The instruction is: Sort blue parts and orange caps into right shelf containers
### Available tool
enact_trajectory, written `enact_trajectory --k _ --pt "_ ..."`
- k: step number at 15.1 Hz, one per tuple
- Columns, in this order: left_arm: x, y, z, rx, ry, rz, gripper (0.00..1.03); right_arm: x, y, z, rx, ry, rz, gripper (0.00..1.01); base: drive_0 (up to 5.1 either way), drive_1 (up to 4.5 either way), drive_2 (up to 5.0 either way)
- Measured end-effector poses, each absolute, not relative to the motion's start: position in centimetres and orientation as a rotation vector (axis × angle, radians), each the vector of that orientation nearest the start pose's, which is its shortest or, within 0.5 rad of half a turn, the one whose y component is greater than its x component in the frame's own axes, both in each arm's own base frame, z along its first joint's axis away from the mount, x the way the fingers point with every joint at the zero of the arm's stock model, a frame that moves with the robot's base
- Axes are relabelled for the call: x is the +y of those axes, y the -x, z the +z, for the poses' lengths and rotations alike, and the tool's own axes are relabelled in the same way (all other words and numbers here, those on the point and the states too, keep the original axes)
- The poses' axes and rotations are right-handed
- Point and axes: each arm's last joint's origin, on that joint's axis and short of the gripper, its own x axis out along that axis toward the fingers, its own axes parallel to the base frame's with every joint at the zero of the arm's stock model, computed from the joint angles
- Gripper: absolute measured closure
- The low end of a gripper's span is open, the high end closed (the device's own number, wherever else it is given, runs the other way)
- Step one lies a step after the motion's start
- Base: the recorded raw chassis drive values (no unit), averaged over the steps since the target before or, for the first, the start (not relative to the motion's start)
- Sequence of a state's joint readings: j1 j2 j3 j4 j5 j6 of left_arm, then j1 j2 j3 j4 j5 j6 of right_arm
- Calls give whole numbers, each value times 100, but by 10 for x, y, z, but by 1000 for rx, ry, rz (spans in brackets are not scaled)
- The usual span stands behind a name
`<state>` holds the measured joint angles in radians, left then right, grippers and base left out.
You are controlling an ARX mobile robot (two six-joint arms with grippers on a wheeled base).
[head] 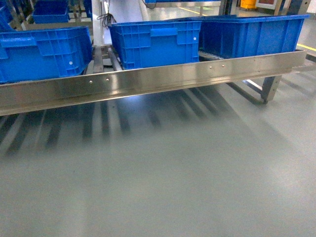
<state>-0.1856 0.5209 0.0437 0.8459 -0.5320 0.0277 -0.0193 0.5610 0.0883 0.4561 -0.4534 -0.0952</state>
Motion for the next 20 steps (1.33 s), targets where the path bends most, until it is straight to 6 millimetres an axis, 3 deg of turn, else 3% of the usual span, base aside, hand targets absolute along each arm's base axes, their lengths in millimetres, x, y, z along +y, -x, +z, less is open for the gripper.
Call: enact_trajectory --k 20 --pt "-8 -123 209 -344 103 348 57 10 -136 184 -4 90 435 59 51 51 51"
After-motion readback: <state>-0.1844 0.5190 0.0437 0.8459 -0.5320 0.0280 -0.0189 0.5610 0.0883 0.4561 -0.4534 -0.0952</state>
